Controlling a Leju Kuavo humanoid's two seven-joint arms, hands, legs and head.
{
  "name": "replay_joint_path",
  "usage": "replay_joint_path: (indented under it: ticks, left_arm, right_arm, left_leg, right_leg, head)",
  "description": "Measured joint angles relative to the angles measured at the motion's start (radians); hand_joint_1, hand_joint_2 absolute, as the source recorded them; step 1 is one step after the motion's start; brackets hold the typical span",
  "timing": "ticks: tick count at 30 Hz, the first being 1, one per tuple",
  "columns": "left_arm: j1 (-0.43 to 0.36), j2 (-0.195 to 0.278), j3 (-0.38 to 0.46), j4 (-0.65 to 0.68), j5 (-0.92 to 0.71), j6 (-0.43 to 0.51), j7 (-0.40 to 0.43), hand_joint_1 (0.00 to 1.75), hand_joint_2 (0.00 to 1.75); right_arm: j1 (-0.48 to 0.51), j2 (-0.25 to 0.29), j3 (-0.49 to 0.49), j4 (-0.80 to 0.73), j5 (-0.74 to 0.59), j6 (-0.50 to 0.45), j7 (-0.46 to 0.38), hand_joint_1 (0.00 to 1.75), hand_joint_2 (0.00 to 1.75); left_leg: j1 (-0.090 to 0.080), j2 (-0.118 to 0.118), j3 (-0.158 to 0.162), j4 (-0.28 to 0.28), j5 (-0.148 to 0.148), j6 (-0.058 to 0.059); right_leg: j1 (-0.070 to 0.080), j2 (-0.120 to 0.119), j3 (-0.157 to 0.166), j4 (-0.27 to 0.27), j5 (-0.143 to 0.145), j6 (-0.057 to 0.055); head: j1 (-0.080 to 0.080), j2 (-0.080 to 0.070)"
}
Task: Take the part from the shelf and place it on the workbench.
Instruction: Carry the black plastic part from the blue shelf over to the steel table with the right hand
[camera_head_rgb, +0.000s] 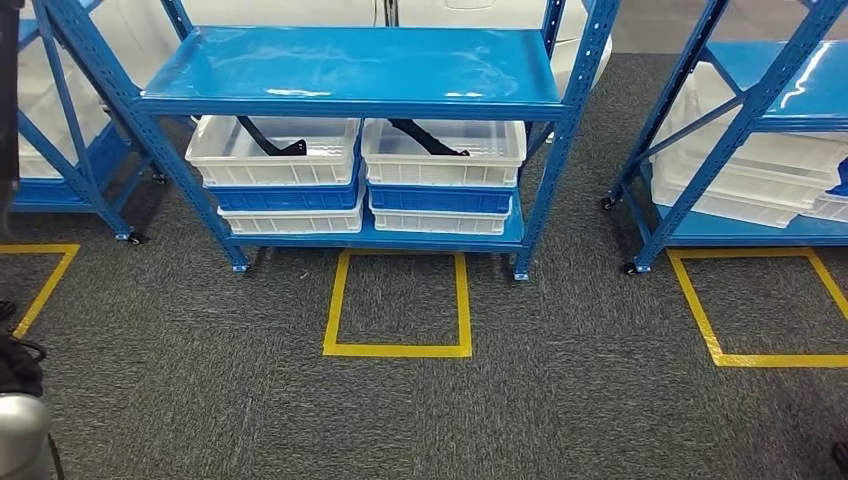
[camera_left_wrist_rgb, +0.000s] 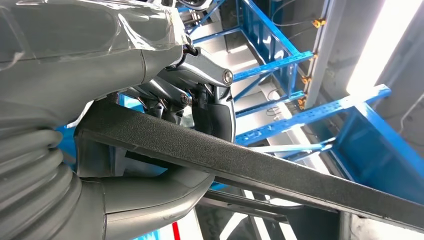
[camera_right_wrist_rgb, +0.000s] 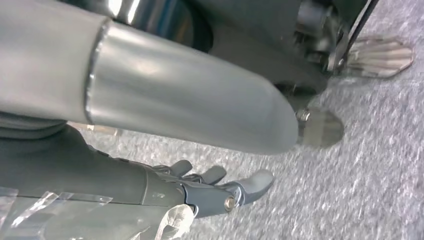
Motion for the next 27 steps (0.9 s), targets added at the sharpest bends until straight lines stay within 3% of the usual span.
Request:
replay_joint_path:
  ticks: [2,4,5,6,7,9,11,14,15,17,19,20,21,22,23,25,27]
  left_arm:
    - [0.002,0.000,0.001,0.000,0.000,0.000,-0.001,1.75,1.75]
    - [0.007,0.001,0.002,0.000,0.000,0.000,0.000,1.75,1.75]
    - [0.011,0.003,0.002,0.000,0.000,0.000,0.001,1.75,1.75]
    - [0.014,0.005,0.002,0.000,0.000,0.000,0.002,1.75,1.75]
    - [0.016,0.008,0.001,0.000,0.002,0.000,0.001,1.75,1.75]
    - [0.017,0.014,0.001,0.000,0.010,0.000,-0.007,1.75,1.75]
    - [0.020,0.021,-0.001,0.000,0.025,0.000,-0.021,1.75,1.75]
    - [0.041,0.027,-0.003,0.000,0.045,0.000,-0.040,1.75,1.75]
    - [0.049,0.028,-0.004,0.000,0.047,0.000,-0.045,1.75,1.75]
    - [0.064,0.028,-0.007,0.001,0.050,0.000,-0.054,1.75,1.75]
    - [0.078,0.029,-0.009,0.002,0.052,0.000,-0.062,1.75,1.75]
    - [0.085,0.029,-0.010,0.003,0.052,0.000,-0.065,1.75,1.75]
    - [0.090,0.030,-0.012,0.005,0.052,0.000,-0.067,1.75,1.75]
    - [0.094,0.032,-0.014,0.006,0.052,0.000,-0.068,1.75,1.75]
    - [0.096,0.034,-0.016,0.006,0.051,0.000,-0.068,1.75,1.75]
    - [0.094,0.039,-0.020,0.007,0.048,0.000,-0.067,1.75,1.75]
    - [0.089,0.044,-0.024,0.007,0.047,0.000,-0.065,1.75,1.75]
  right_arm:
    - [0.000,0.002,0.000,0.000,0.000,-0.002,0.000,0.00,0.00]
    - [0.002,0.002,0.000,0.000,0.002,-0.005,0.000,0.00,0.00]
    - [0.003,0.002,0.000,0.000,0.003,-0.006,-0.001,0.00,0.00]
    - [0.003,0.002,0.000,0.000,0.005,-0.005,-0.002,0.00,0.00]
    - [0.003,0.002,0.000,0.000,0.008,-0.004,-0.005,0.00,0.00]
    - [0.004,0.000,0.000,0.000,0.014,-0.007,-0.014,0.00,0.00]
    - [0.003,-0.005,0.000,0.000,0.020,-0.018,-0.027,0.00,0.00]
    - [-0.002,-0.021,0.000,0.000,0.030,-0.034,-0.043,0.00,0.00]
    - [-0.004,-0.026,0.000,0.000,0.032,-0.038,-0.045,0.00,0.00]
    - [-0.005,-0.034,0.000,0.000,0.034,-0.042,-0.048,0.00,0.00]
    - [-0.005,-0.038,0.000,0.000,0.034,-0.043,-0.050,0.00,0.00]
    - [-0.004,-0.039,0.001,0.000,0.034,-0.043,-0.051,0.00,0.00]
    - [-0.004,-0.038,0.001,0.000,0.034,-0.042,-0.051,0.00,0.00]
    - [-0.003,-0.038,0.001,0.000,0.033,-0.042,-0.051,0.00,0.00]
    - [-0.003,-0.038,0.001,0.000,0.032,-0.041,-0.051,0.00,0.00]
    - [-0.002,-0.037,0.001,0.000,0.031,-0.041,-0.050,0.00,0.00]
    - [-0.002,-0.035,0.001,0.000,0.027,-0.040,-0.048,0.00,0.00]
  left_leg:
    - [0.002,-0.001,-0.034,0.090,-0.083,-0.007]
    - [0.002,-0.001,-0.077,0.236,-0.165,-0.015]
    - [0.002,-0.001,-0.085,0.284,-0.174,-0.017]
    - [0.001,-0.001,-0.077,0.299,-0.164,-0.017]
    - [0.001,0.000,-0.047,0.269,-0.139,-0.016]
    - [-0.006,0.020,0.054,0.121,-0.099,-0.007]
    - [-0.017,0.042,0.126,0.001,-0.096,0.006]
    - [-0.018,0.030,0.130,-0.033,-0.098,0.028]
    - [-0.015,0.022,0.125,-0.035,-0.094,0.037]
    - [-0.011,0.008,0.115,-0.036,-0.083,0.051]
    - [-0.011,-0.008,0.103,-0.036,-0.075,0.056]
    - [-0.011,-0.018,0.098,-0.035,-0.071,0.056]
    - [-0.010,-0.028,0.094,-0.035,-0.067,0.054]
    - [-0.009,-0.039,0.092,-0.035,-0.063,0.051]
    - [-0.009,-0.050,0.090,-0.035,-0.060,0.048]
    - [-0.009,-0.070,0.085,-0.033,-0.055,0.039]
    - [-0.009,-0.089,0.073,-0.031,-0.047,0.026]
  right_leg:
    - [-0.004,-0.006,-0.018,-0.002,0.021,-0.011]
    - [-0.002,-0.009,-0.041,-0.001,0.038,-0.017]
    - [0.000,-0.010,-0.051,-0.001,0.046,-0.017]
    - [0.002,-0.012,-0.061,0.000,0.053,-0.017]
    - [0.003,-0.014,-0.069,0.001,0.058,-0.016]
    - [0.006,-0.021,-0.080,0.006,0.064,-0.013]
    - [0.009,-0.030,-0.086,0.012,0.068,-0.006]
    - [0.010,-0.045,-0.095,0.020,0.069,0.007]
    - [0.009,-0.040,-0.103,0.036,0.056,0.014]
    - [0.005,-0.019,-0.143,0.130,-0.008,0.026]
    - [0.001,-0.010,-0.204,0.276,-0.080,0.033]
    - [-0.002,-0.009,-0.222,0.323,-0.095,0.034]
    - [-0.005,-0.009,-0.221,0.331,-0.090,0.035]
    - [-0.008,-0.005,-0.198,0.295,-0.066,0.036]
    - [-0.012,0.005,-0.159,0.224,-0.030,0.035]
    - [-0.020,0.059,-0.082,0.075,0.021,0.034]
    - [-0.020,0.091,-0.059,0.020,0.032,0.031]
  head:
    - [-0.002,0.000]
    - [-0.003,0.000]
    - [-0.003,0.000]
    - [-0.003,0.000]
    - [-0.003,0.000]
    - [-0.004,0.000]
    - [-0.003,0.000]
    - [-0.003,0.000]
    - [-0.003,0.000]
    - [-0.001,0.000]
    - [-0.001,0.000]
    - [-0.001,0.000]
    - [-0.001,0.000]
    - [-0.001,0.000]
    - [-0.001,0.000]
    - [-0.001,0.000]
    - [-0.001,0.000]
